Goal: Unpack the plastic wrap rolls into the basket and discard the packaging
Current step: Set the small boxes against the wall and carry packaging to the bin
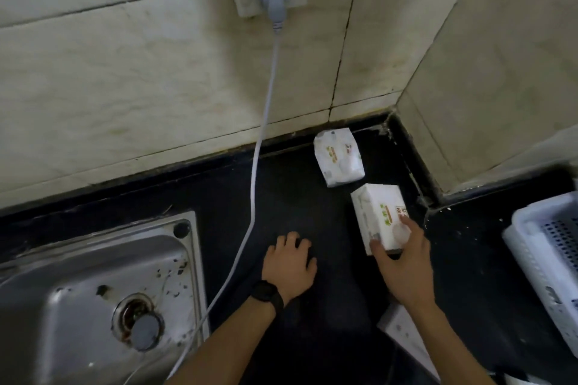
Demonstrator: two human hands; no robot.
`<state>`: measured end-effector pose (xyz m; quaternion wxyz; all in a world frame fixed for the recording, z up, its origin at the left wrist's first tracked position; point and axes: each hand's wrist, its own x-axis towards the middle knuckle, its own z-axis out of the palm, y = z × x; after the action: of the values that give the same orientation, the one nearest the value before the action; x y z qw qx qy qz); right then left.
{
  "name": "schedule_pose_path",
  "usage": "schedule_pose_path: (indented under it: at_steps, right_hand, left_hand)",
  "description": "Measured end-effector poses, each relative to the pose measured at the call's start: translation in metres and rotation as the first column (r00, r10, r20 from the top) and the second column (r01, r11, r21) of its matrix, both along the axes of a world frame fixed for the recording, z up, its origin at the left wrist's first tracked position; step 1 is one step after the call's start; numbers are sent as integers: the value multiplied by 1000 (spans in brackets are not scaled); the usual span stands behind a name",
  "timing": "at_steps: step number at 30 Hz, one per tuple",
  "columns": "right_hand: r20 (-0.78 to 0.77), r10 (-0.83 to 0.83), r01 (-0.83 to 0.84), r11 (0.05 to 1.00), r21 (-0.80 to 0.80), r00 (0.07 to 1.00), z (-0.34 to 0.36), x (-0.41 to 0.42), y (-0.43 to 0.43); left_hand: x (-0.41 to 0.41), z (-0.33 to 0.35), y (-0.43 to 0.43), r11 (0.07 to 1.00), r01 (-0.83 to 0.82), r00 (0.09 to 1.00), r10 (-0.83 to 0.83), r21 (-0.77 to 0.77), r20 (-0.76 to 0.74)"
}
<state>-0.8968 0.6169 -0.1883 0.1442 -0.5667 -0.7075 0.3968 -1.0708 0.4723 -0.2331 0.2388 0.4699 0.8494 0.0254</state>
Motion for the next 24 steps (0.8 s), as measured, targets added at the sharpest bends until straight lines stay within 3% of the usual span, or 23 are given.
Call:
schedule_pose_path:
  at_steps: [4,8,15,20,24]
  right_hand:
    - [27,-53,50,993,102,998,-3,-11,48]
    - [107,21,-41,981,191,994,-12,-44,98]
    - [192,67,-106,973,203,979,-19,-90,145]
    - [314,130,-193,965,178,941,-33,-105,154]
    - [469,98,-289,889,355,878,-48,-110,156]
  left_hand:
    - [-22,26,66,993,-87,996,85,85,31]
    - [-38,34,128,992,-64,996,69,109,-48]
    - [-60,26,171,995,36,979,-53,-92,-194]
    - [-72,25,152,1000,17,990,-14,22,-140]
    - [-78,29,130,985,-35,992,55,170,-116]
